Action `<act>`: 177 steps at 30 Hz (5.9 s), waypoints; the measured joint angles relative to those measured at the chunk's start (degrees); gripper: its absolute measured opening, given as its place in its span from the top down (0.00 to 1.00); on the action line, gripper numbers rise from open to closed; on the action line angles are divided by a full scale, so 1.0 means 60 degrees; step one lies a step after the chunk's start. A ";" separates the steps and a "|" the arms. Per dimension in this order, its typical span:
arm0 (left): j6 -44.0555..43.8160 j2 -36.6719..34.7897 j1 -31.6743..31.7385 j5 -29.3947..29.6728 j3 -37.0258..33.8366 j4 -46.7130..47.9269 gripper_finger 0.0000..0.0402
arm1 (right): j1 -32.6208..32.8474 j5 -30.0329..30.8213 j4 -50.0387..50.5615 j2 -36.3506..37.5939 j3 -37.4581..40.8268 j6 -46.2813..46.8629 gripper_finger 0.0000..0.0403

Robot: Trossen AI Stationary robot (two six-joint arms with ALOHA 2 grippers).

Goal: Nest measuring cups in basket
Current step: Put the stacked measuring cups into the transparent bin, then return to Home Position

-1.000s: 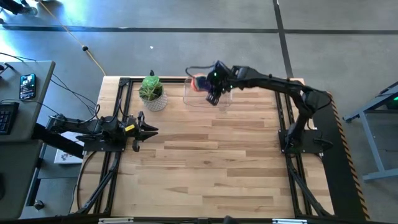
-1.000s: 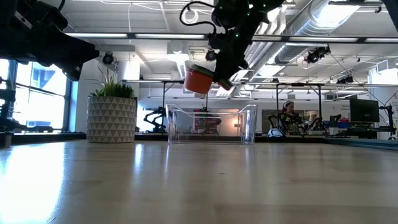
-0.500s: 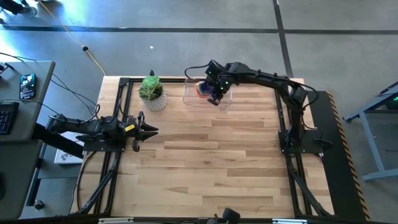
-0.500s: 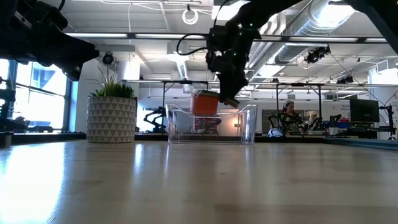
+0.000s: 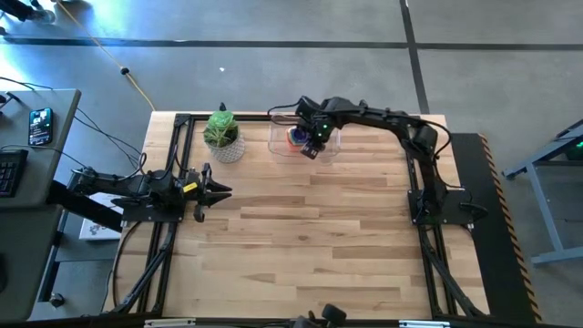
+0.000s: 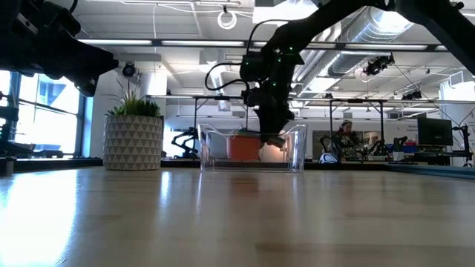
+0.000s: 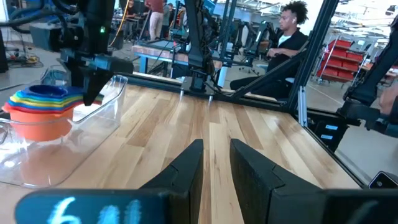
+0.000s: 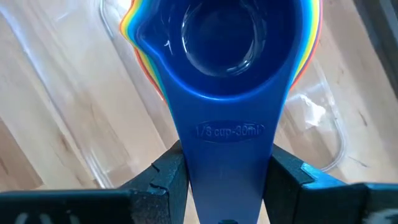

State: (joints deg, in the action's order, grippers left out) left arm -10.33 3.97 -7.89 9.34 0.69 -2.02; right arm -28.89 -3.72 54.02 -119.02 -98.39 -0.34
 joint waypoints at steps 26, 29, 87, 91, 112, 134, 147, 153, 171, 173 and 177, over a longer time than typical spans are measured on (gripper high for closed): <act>0.0000 0.0000 -0.0002 -0.0001 0.0000 0.0004 0.83 | 0.0001 0.0075 0.0210 -0.0111 0.0010 0.0482 0.65; 0.0000 0.0000 0.0001 0.0000 0.0000 0.0004 0.83 | 0.0001 0.0100 0.0149 -0.0113 0.0090 0.0485 0.63; 0.0000 -0.0001 0.0001 0.0000 0.0000 0.0004 0.83 | 0.0651 0.0092 -0.8304 0.9938 0.8991 0.1816 0.34; 0.0000 -0.0004 0.0000 -0.0002 0.0000 0.0004 0.83 | 0.1110 0.0105 -0.9330 1.1565 1.0875 0.2227 0.34; 0.0000 -0.0003 -0.0001 -0.0001 0.0000 0.0004 0.83 | 0.2510 -0.0573 -1.0258 1.7519 1.5395 0.2558 0.34; 0.0000 -0.0004 0.0000 0.0000 -0.0002 0.0002 0.83 | 0.2701 -0.0301 -0.9280 1.7870 1.6305 0.3094 0.34; 0.0000 -0.0003 -0.0002 -0.0004 -0.0003 0.0000 0.83 | 0.2701 -0.0132 -0.9252 1.7843 1.6305 0.2649 0.34; 0.0000 0.0000 -0.0002 -0.0003 -0.0002 0.0003 0.83 | 0.2701 -0.0132 -0.9252 1.7843 1.6309 0.2632 0.34; 0.0000 -0.0004 0.0001 -0.0004 -0.0001 0.0003 0.83 | 0.2701 -0.0132 -0.9252 1.7843 1.6313 0.2632 0.34; 0.0000 -0.0004 -0.0002 -0.0002 0.0000 0.0004 0.83 | 0.2701 -0.0132 -0.9252 1.7843 1.6313 0.2635 0.34; 0.0000 -0.0002 0.0000 0.0000 -0.0002 0.0002 0.83 | 0.2701 -0.0132 -0.9252 1.7843 1.6313 0.2631 0.34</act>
State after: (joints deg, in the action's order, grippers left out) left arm -10.33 3.95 -7.89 9.34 0.68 -2.01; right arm -12.69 -4.51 -1.50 -11.97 -0.51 15.44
